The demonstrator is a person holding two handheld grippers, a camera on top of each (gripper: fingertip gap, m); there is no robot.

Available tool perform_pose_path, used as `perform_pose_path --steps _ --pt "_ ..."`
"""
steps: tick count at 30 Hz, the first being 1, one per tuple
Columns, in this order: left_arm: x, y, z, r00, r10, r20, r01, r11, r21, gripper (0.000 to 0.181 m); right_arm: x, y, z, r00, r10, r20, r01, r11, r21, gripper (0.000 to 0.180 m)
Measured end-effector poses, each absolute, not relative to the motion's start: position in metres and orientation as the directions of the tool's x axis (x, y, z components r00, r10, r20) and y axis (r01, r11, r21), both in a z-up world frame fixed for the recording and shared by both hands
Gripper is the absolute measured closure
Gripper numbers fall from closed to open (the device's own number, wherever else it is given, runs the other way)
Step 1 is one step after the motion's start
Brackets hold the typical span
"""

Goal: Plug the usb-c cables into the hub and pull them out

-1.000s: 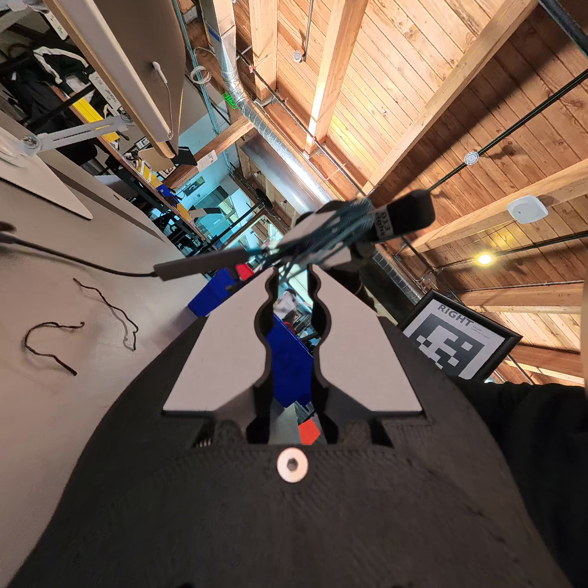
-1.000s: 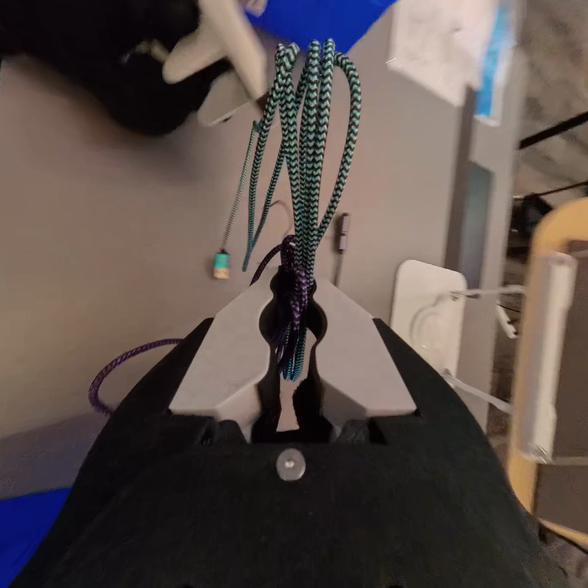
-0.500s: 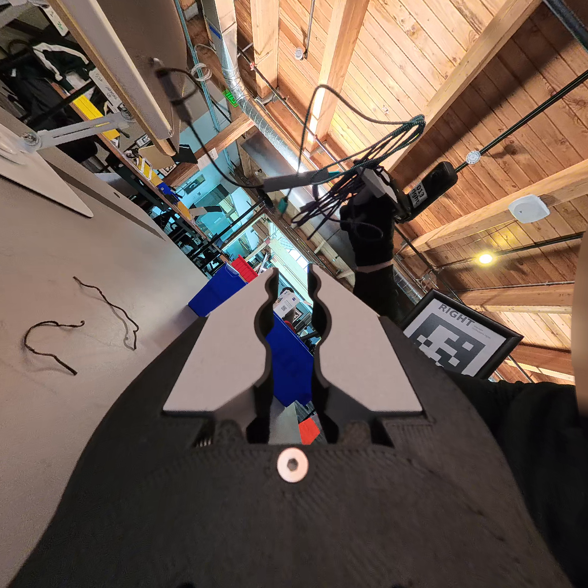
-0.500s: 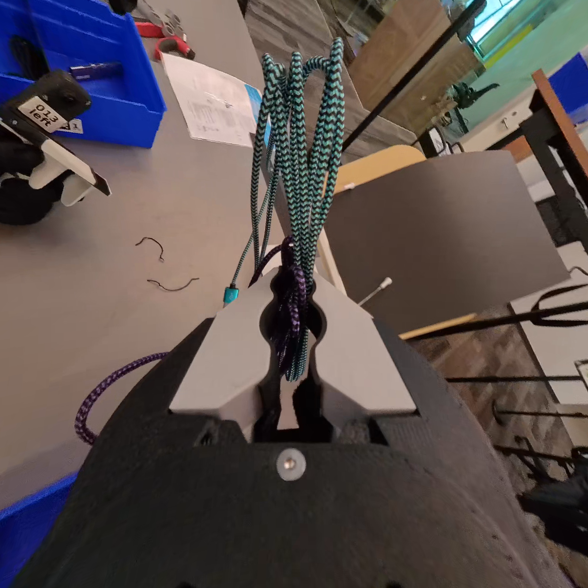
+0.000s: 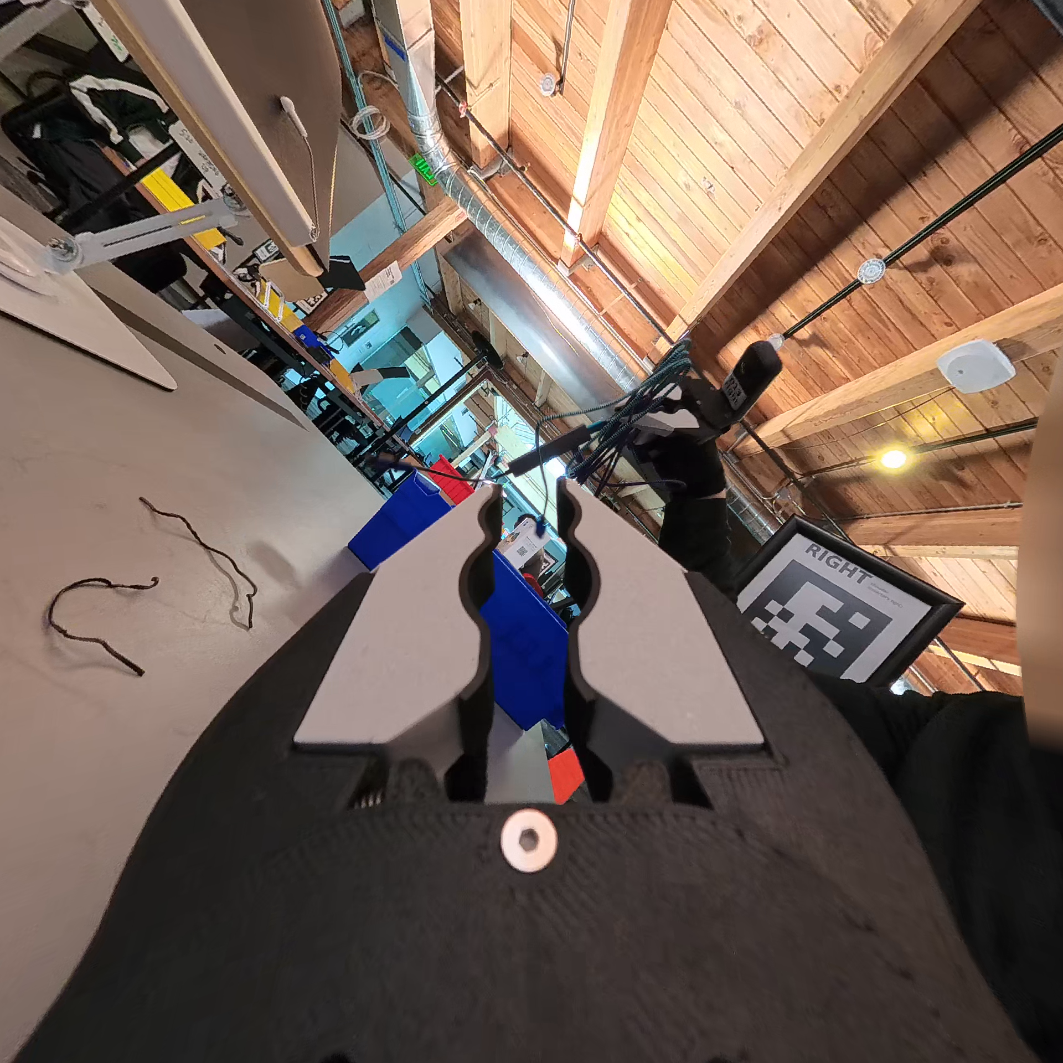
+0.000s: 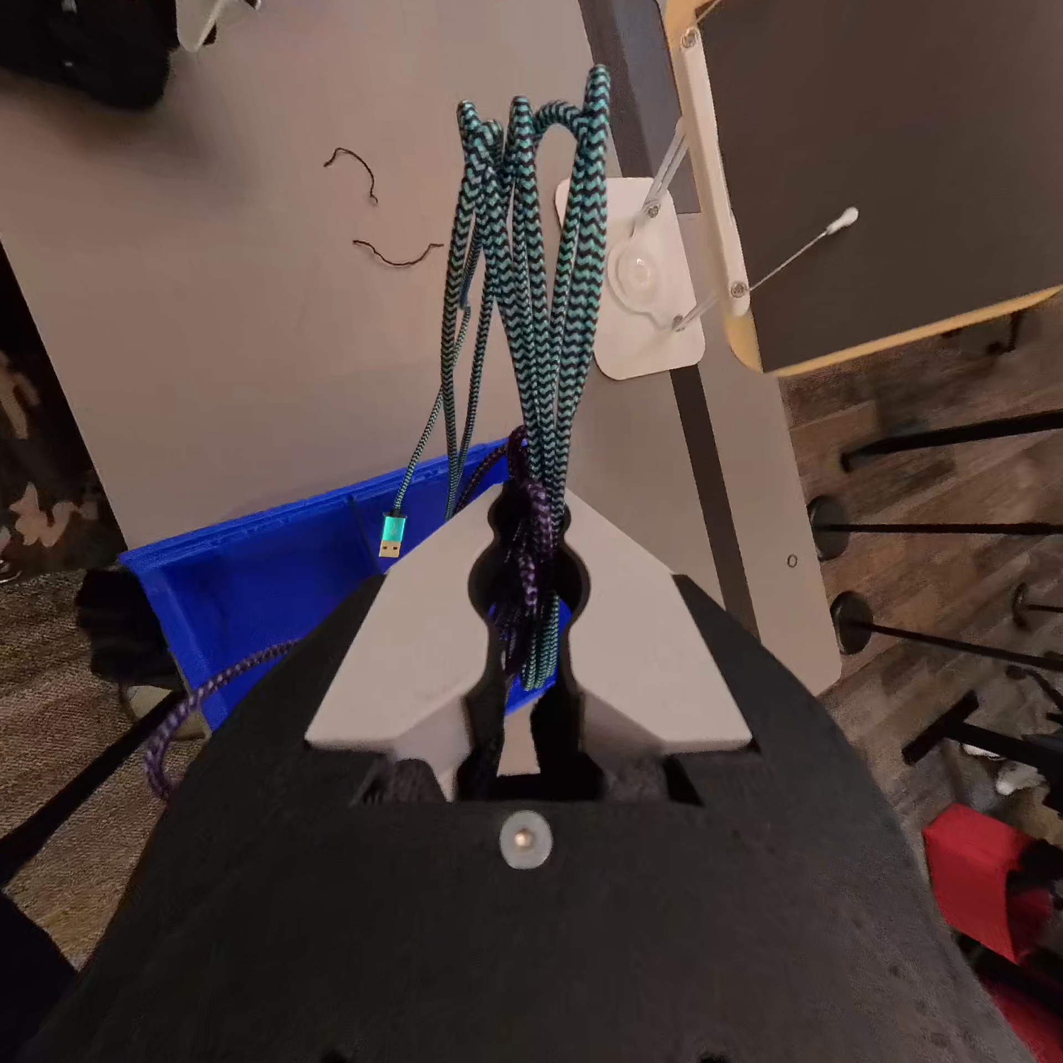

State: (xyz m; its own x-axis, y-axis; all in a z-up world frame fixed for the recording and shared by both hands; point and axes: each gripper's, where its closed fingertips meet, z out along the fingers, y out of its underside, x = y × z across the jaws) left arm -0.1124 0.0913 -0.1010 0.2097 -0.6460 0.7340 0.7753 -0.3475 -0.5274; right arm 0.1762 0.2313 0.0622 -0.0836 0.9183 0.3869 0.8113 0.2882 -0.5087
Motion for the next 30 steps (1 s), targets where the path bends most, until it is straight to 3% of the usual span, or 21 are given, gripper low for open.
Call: perform_pose_path --steps 6,15,19,26,30 --pt "-0.111 0.092 -0.102 0.216 -0.644 0.734 0.771 -0.349 -0.533 0.164 0.196 0.23 0.057 -0.071 0.942 0.328 0.789 0.255 -0.559 0.172" --pt "-0.109 0.092 -0.102 0.221 -0.642 0.734 0.765 -0.354 -0.539 0.164 0.211 0.258 -0.041 -0.028 0.999 0.025 0.902 0.036 -0.43 0.171" --pt "-0.108 0.093 -0.103 0.218 -0.641 0.735 0.762 -0.359 -0.539 0.164 0.207 0.275 -0.08 -0.019 1.0 0.004 0.931 0.019 -0.366 0.17" --pt "-0.107 0.093 -0.103 0.216 -0.641 0.736 0.76 -0.363 -0.539 0.164 0.181 0.283 -0.101 -0.058 0.996 0.066 0.944 0.076 -0.322 0.17" --pt "-0.108 0.092 -0.102 0.214 -0.643 0.736 0.762 -0.361 -0.537 0.164 0.172 0.292 -0.113 -0.013 0.999 0.053 0.925 0.032 -0.38 0.171"
